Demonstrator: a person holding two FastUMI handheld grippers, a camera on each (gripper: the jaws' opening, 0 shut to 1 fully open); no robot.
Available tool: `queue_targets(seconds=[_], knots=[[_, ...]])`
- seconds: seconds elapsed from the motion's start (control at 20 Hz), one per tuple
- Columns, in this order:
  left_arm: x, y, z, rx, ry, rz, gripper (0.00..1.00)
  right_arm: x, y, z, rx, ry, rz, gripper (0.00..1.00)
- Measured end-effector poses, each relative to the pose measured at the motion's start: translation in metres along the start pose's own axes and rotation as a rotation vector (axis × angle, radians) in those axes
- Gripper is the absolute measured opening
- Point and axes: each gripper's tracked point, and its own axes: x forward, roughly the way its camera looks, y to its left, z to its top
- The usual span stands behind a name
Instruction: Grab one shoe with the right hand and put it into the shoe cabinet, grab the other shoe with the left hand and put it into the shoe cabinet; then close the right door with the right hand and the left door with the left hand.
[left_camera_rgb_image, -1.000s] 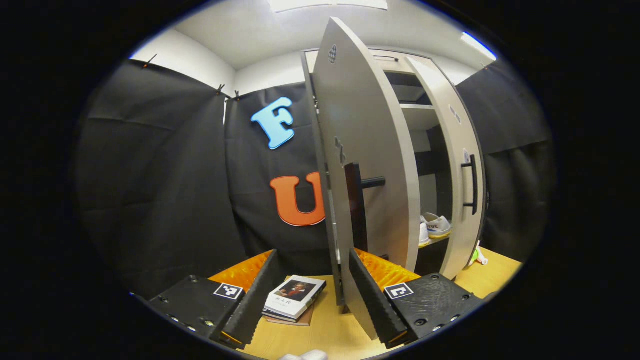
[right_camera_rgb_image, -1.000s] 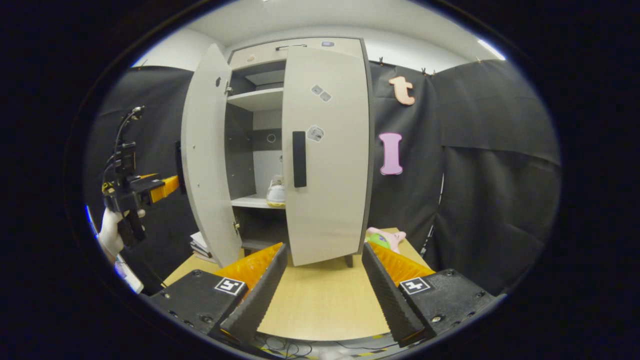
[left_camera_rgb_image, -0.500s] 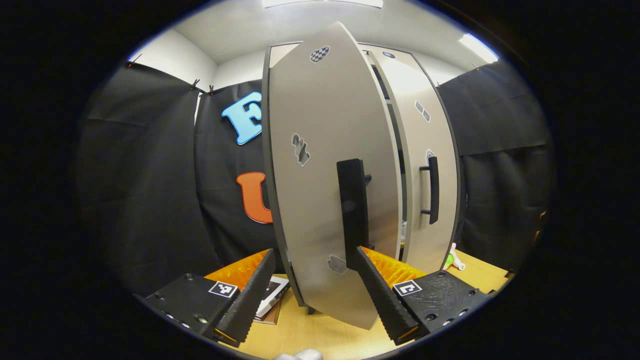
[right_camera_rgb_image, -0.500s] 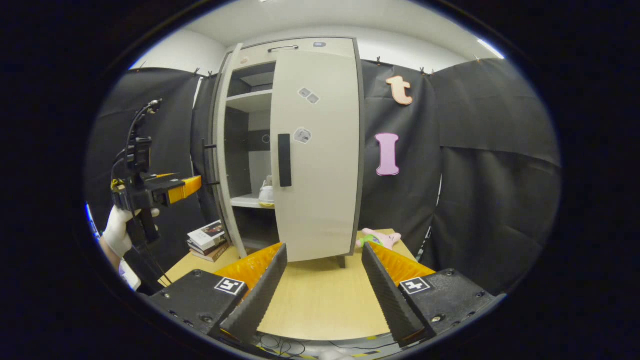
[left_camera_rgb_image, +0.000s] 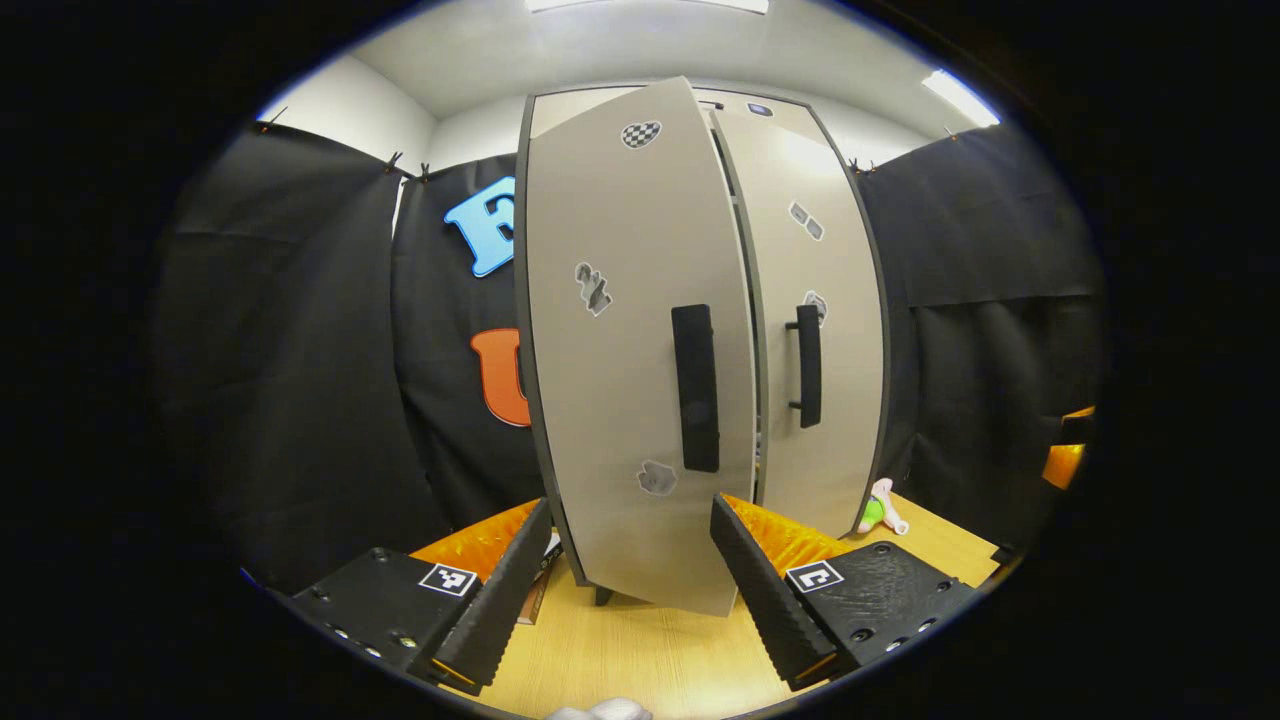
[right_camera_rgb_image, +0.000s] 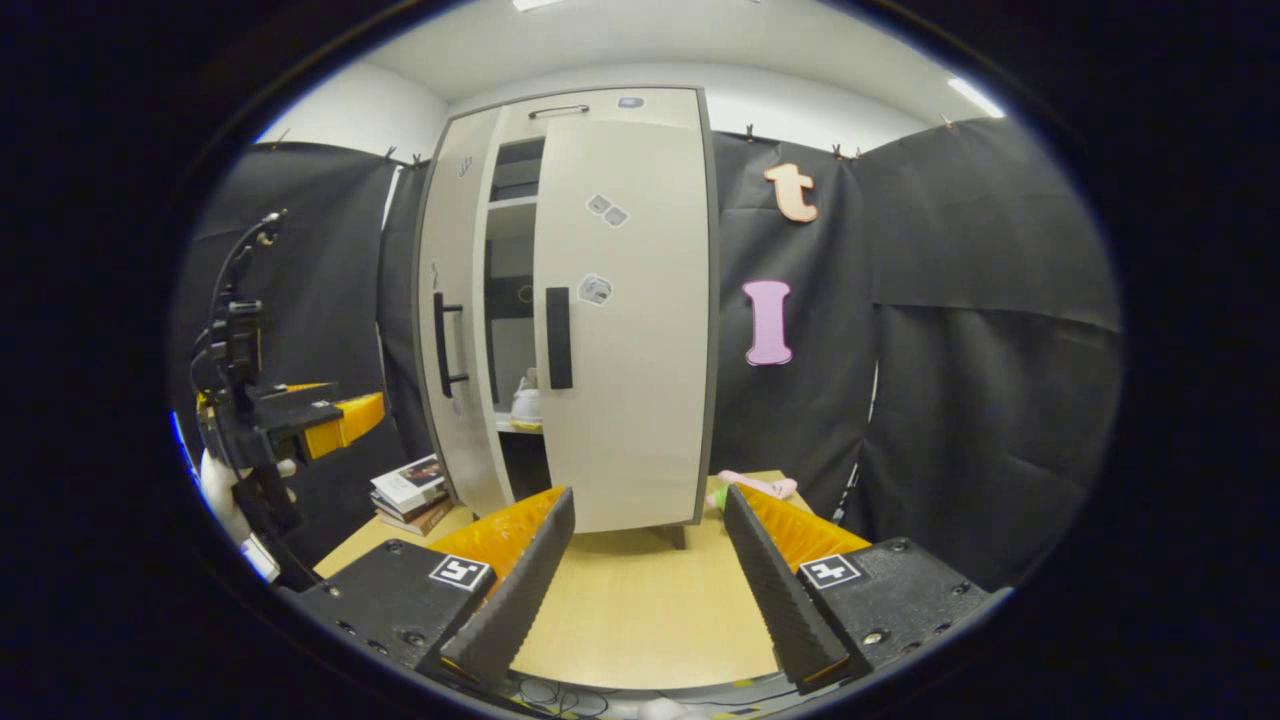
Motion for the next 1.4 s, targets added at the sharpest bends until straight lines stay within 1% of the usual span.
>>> queue_targets(seconds=[0.25,0.3,0.35,0.4,0.45,0.5,0.55,0.6,0.65,0.7,0.75,0.8,0.85,0.9,1.0,1.05,1.1,1.15,1.2,1.25,1.3,1.35,1.4], knots=[[-0.042,0.003,0.005,-0.018,-0.014,0.010,0.96,-0.003,0.019,0.004,-0.004,-0.022,0.028,0.98],[-0.051,0.007,0.005,-0.014,-0.013,0.022,1.00,-0.003,0.022,0.003,-0.004,-0.024,0.033,0.96],[-0.057,0.010,0.006,-0.007,-0.018,0.025,0.96,-0.004,0.025,0.004,-0.004,-0.028,0.036,0.96],[-0.062,0.013,0.006,-0.001,-0.025,0.031,0.96,-0.005,0.027,0.004,-0.003,-0.034,0.036,0.96],[-0.067,0.016,0.004,0.001,-0.021,0.038,1.00,-0.005,0.029,0.007,0.003,-0.045,0.042,0.98],[-0.072,0.017,0.001,0.000,-0.016,0.041,0.96,-0.006,0.034,0.008,0.010,-0.051,0.048,0.98],[-0.077,0.019,0.000,-0.006,-0.013,0.048,0.96,-0.006,0.036,0.008,0.010,-0.053,0.047,0.96],[-0.081,0.020,-0.003,-0.014,-0.010,0.051,0.96,-0.007,0.038,0.009,0.006,-0.056,0.046,0.98],[-0.083,0.020,-0.006,-0.020,-0.004,0.052,1.00,-0.008,0.040,0.010,0.001,-0.061,0.045,0.98],[-0.086,0.022,-0.007,-0.021,-0.002,0.058,0.96,-0.009,0.042,0.010,-0.004,-0.064,0.043,0.95],[-0.087,0.025,-0.008,-0.021,0.003,0.064,1.00,-0.010,0.044,0.011,-0.007,-0.067,0.044,0.95],[-0.088,0.026,-0.008,-0.023,0.006,0.070,0.96,-0.012,0.046,0.010,-0.010,-0.067,0.046,0.95],[-0.089,0.027,-0.007,-0.028,0.004,0.072,0.96,-0.013,0.047,0.009,-0.013,-0.066,0.048,0.95],[-0.090,0.027,-0.006,-0.031,0.004,0.072,0.96,-0.015,0.048,0.009,-0.014,-0.066,0.050,0.98],[-0.092,0.031,-0.004,-0.027,-0.005,0.078,0.96,-0.017,0.049,0.009,-0.016,-0.067,0.045,0.96],[-0.093,0.033,-0.003,-0.023,-0.007,0.082,0.96,-0.018,0.048,0.010,-0.016,-0.068,0.041,0.98],[-0.094,0.033,-0.002,-0.022,-0.012,0.082,0.96,-0.019,0.049,0.010,-0.015,-0.070,0.041,0.95],[-0.094,0.033,-0.001,-0.021,-0.012,0.079,0.96,-0.021,0.048,0.011,-0.015,-0.074,0.038,0.98],[-0.096,0.033,0.000,-0.019,-0.014,0.078,0.96,-0.021,0.049,0.011,-0.016,-0.074,0.038,0.95],[-0.096,0.030,0.002,-0.017,-0.015,0.073,0.96,-0.022,0.049,0.011,-0.015,-0.076,0.040,0.98],[-0.096,0.030,0.002,-0.015,-0.012,0.071,0.96,-0.023,0.049,0.011,-0.014,-0.077,0.036,0.98],[-0.096,0.030,0.002,-0.016,-0.014,0.066,1.00,-0.024,0.049,0.010,-0.015,-0.076,0.035,0.98],[-0.096,0.027,0.002,-0.015,-0.016,0.061,0.96,-0.025,0.049,0.009,-0.013,-0.074,0.033,0.98]])
